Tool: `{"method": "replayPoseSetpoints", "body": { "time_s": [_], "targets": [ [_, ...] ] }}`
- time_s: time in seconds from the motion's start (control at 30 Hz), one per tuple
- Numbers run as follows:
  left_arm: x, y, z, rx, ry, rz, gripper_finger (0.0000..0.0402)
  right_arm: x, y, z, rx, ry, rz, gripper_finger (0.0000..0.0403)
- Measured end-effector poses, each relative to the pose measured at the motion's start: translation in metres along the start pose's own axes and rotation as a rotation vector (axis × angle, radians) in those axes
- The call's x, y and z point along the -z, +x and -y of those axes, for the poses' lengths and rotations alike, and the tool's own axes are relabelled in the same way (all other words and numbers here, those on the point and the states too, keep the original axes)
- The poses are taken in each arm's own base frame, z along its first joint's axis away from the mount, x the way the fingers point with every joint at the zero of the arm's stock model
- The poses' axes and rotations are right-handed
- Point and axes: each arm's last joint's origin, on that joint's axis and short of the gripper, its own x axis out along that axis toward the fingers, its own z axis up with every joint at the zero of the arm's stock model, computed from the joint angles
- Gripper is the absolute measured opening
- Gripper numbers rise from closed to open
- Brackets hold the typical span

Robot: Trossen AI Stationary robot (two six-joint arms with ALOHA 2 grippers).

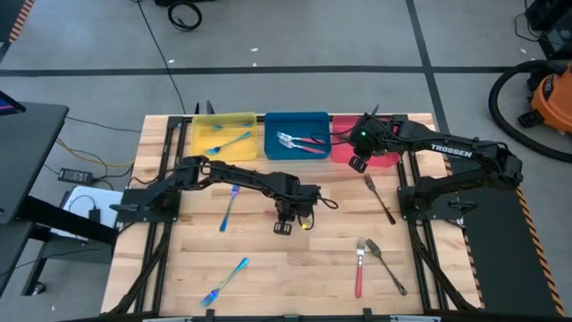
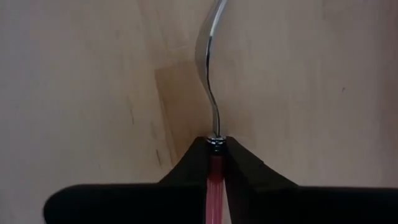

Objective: Sort silverware by color (type)
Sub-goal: Put the pink fork into the blue bin

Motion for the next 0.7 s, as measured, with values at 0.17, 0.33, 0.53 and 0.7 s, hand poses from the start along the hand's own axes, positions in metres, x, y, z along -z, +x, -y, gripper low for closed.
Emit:
{"method": "replayPoseSetpoints", "body": {
  "time_s": [0.17,0.33,0.53,0.7],
  "targets": [
    [0.008,-0.012,-0.019,-0.033,-0.01,-0.041,0.0024,0.0,0.0,0.0,0.002,0.015,0.0,0.0098],
    [0.017,-0.029,-0.049,-0.043,-0.041,-0.026,0.0024,-0.001,0.0,0.0,0.006,0.02,0.006,0.0098],
    [0.03,-0.054,-0.082,-0.065,-0.059,0.003,0.0024,0.0,0.0,0.001,0.026,0.021,0.001,0.0098],
    [0.047,-0.079,-0.11,-0.087,-0.065,0.022,0.0024,0.0,0.0,0.001,0.027,0.043,0.002,0.0098]
  ]
}}
